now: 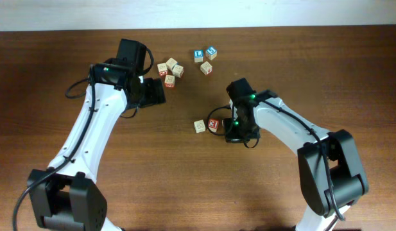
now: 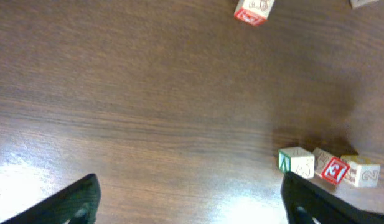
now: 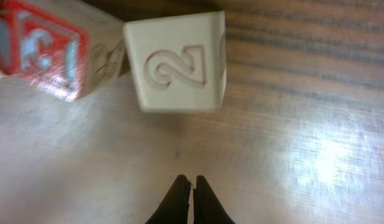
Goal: Rotate 3 blocks
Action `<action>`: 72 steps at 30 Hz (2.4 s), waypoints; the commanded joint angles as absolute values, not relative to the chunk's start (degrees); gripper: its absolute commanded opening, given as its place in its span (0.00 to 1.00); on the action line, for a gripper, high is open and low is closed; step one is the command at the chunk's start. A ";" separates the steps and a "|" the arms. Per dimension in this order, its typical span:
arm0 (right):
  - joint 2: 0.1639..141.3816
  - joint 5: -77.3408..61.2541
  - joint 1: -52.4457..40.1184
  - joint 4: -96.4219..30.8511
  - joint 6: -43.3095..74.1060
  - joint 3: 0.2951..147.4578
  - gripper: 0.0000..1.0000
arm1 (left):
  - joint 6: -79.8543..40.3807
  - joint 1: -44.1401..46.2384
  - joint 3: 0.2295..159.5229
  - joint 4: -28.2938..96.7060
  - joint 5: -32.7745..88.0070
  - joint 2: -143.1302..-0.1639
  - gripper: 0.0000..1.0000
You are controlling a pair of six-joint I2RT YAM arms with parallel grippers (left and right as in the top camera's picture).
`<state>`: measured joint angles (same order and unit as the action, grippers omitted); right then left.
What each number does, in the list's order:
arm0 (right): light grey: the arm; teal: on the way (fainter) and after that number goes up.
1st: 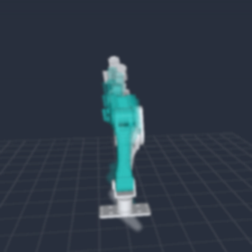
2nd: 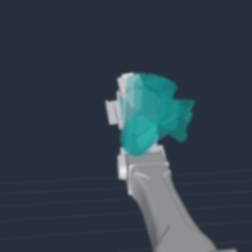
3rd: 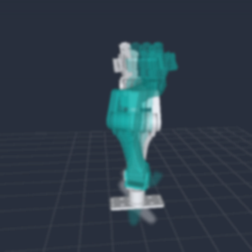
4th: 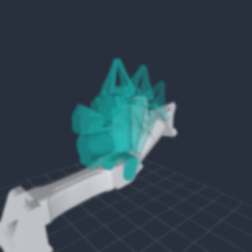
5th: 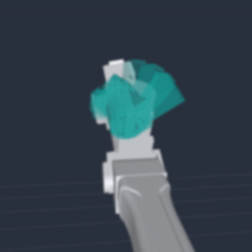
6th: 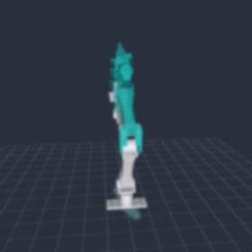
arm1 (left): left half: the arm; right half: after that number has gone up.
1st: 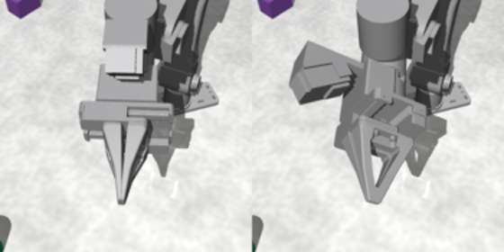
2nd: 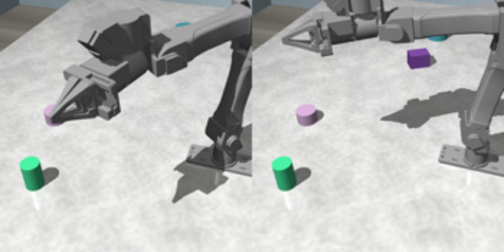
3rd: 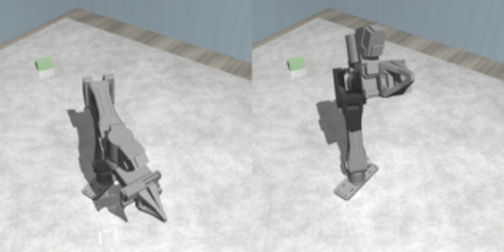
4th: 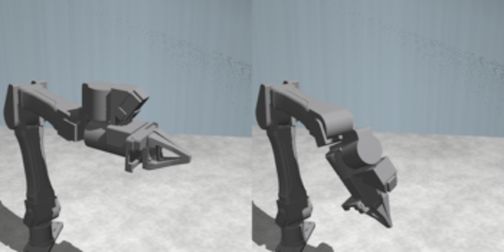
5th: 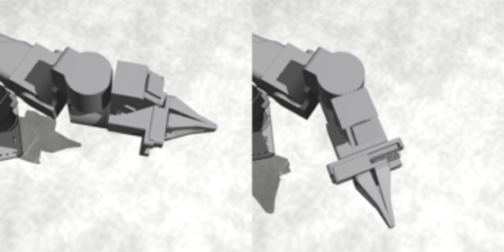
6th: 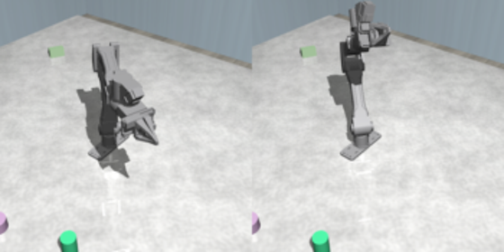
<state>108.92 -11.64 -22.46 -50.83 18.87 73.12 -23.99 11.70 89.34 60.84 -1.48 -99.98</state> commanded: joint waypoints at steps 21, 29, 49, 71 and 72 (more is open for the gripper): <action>115.13 -18.46 -18.52 -41.45 22.31 78.02 0.06 | -25.89 16.88 87.02 59.77 5.41 -109.08 0.28; 115.24 -17.39 -23.79 -36.49 33.54 78.02 0.05 | -25.87 16.91 87.02 59.79 5.41 -109.08 0.29; 116.64 -12.45 -25.98 -44.14 16.23 92.66 0.41 | -25.89 2.09 87.05 47.40 1.72 -109.08 0.41; 127.15 2.24 -36.10 -42.41 19.99 97.67 0.10 | -25.89 0.64 87.05 52.12 1.72 -109.08 0.45; 127.28 2.24 -36.10 -42.46 19.99 97.54 0.10 | -25.87 0.97 87.05 52.12 1.72 -109.08 0.45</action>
<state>126.08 1.08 -35.75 -42.61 18.85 97.62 -25.58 -0.08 87.09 51.90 1.93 -108.66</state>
